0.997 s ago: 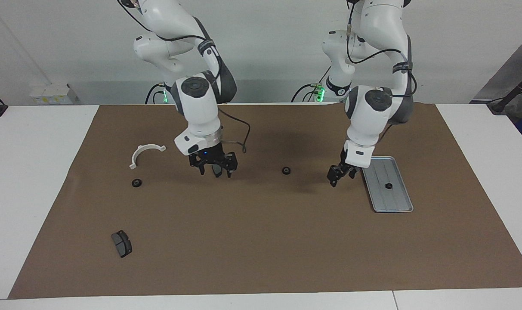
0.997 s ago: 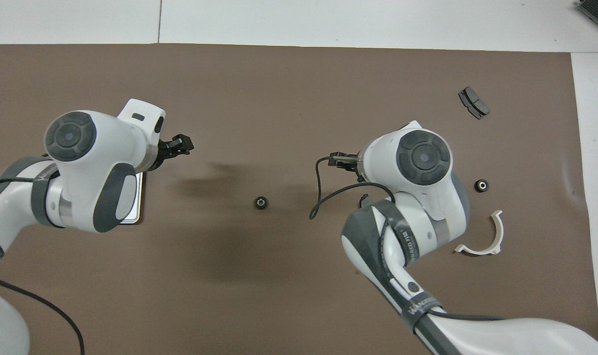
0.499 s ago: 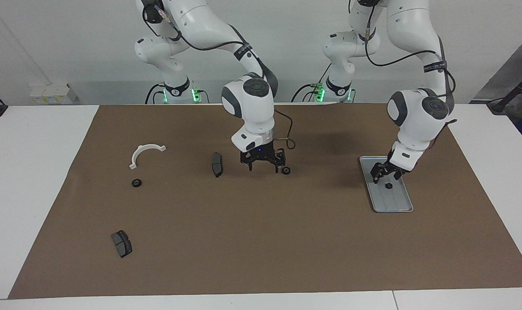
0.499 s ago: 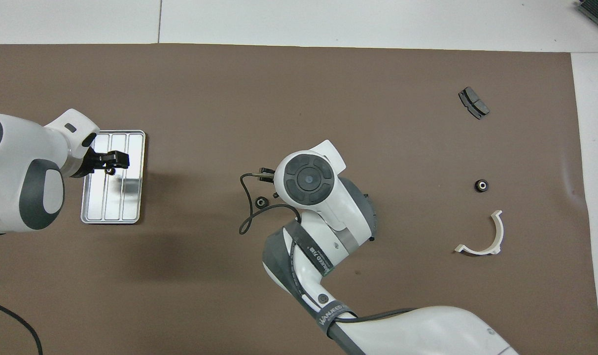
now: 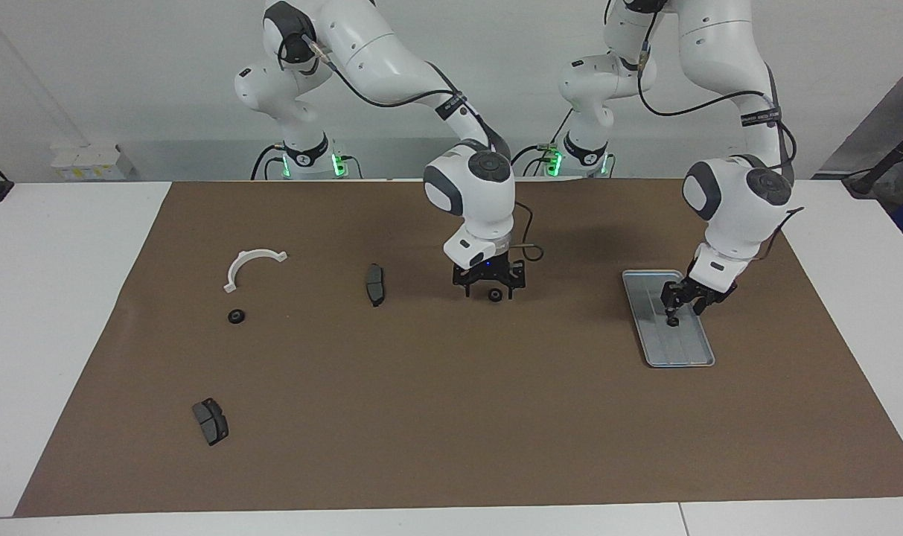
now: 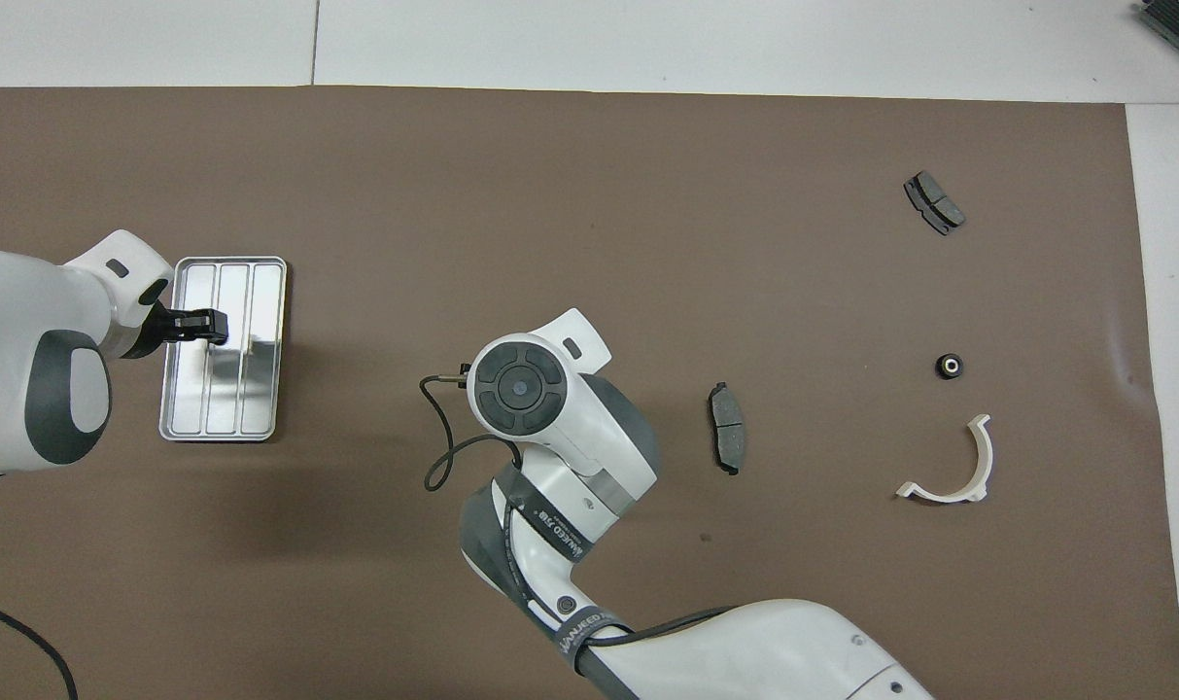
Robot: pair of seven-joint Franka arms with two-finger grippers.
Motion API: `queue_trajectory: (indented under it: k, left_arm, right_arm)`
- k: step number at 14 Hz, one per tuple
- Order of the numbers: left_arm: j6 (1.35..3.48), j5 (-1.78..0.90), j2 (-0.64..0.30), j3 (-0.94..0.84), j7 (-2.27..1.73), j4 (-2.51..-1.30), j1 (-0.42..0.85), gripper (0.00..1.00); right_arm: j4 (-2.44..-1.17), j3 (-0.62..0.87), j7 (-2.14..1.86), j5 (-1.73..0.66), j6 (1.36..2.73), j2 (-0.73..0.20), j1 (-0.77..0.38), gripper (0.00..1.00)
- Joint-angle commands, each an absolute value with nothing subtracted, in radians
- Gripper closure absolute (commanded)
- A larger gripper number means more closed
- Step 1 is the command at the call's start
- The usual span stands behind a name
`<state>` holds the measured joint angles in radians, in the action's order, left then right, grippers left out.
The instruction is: Place bearing gear from tray to pile
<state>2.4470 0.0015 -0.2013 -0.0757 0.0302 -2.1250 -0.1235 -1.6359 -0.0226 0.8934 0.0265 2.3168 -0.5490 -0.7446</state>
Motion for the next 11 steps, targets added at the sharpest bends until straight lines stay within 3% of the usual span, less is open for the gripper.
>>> queue_trajectory:
  k: [1,3,6,7,11]
  left_arm:
    - [2.509,0.003,-0.218,-0.084,0.037,-2.154,-0.129,0.4]
    - [2.546,0.003,-0.219,-0.084,0.034,-2.174,-0.126,0.41]
    - [2.551,0.003,-0.225,-0.083,0.034,-2.175,-0.124,0.49]
    - [2.553,0.003,-0.227,-0.084,0.034,-2.175,-0.124,0.51]
    - [2.588,0.003,-0.235,-0.083,0.034,-2.191,-0.123,0.65]
  right_arm:
    - [-1.647,-0.026,0.913,0.041,2.335,-0.555,-0.759,0.12]
    - [-1.658,-0.026,0.911,0.043,2.353,-0.555,-0.767,0.25]
    - [-1.661,-0.026,0.913,0.043,2.382,-0.56,-0.784,0.36]
    - [-1.669,-0.026,0.913,0.044,2.393,-0.56,-0.784,0.43]
    - [-1.706,-0.026,0.913,0.061,2.459,-0.56,-0.782,0.46]
